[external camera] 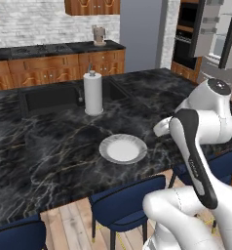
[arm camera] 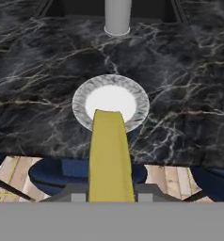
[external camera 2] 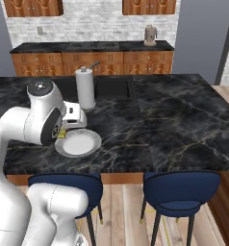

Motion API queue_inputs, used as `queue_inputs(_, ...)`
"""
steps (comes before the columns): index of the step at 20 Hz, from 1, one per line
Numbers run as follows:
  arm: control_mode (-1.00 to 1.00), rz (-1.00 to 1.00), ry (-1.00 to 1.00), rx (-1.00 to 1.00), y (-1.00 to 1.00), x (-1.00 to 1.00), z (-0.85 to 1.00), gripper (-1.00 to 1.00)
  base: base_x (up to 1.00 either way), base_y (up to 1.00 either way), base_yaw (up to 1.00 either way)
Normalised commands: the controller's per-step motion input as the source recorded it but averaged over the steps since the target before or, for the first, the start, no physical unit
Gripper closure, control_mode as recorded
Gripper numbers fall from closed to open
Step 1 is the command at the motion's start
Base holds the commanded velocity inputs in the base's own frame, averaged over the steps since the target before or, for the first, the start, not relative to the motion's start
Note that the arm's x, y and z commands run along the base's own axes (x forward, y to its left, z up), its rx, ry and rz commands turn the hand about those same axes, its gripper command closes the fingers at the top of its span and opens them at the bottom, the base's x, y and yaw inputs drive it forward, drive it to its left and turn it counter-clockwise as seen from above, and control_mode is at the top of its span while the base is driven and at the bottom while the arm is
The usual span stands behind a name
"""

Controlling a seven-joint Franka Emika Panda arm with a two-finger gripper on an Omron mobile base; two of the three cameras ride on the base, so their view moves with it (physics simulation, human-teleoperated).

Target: Retrieve the butter from the fridge and place it on a plate on the dining table. Then retrieve the butter knife by the fridge and place it near the plate.

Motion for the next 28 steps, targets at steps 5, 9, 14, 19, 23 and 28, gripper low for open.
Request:
queue_inputs(5,-1.0,0.47,0.21,-0.22,0.0,0.72,-0.17,1.0,0.0,0.0,0.0)
queue_inputs(9,-1.0,0.42,0.16,-0.16,0.04,0.74,-0.56,1.0,0.0,0.0,0.0)
queue_inputs(14,-1.0,0.32,-0.11,-0.01,0.09,0.36,-0.37,1.0,0.0,0.0,0.0)
queue_inputs(19,-1.0,0.22,-0.05,-0.05,0.32,0.25,-0.26,1.0,0.0,0.0,0.0)
queue_inputs(23,-1.0,0.09,0.04,-0.07,0.45,0.27,-0.44,1.0,0.0,0.0,0.0)
queue_inputs(28,-1.0,0.0,-0.02,-0.06,0.24,0.23,-0.34,1.0,0.0,0.0,0.0)
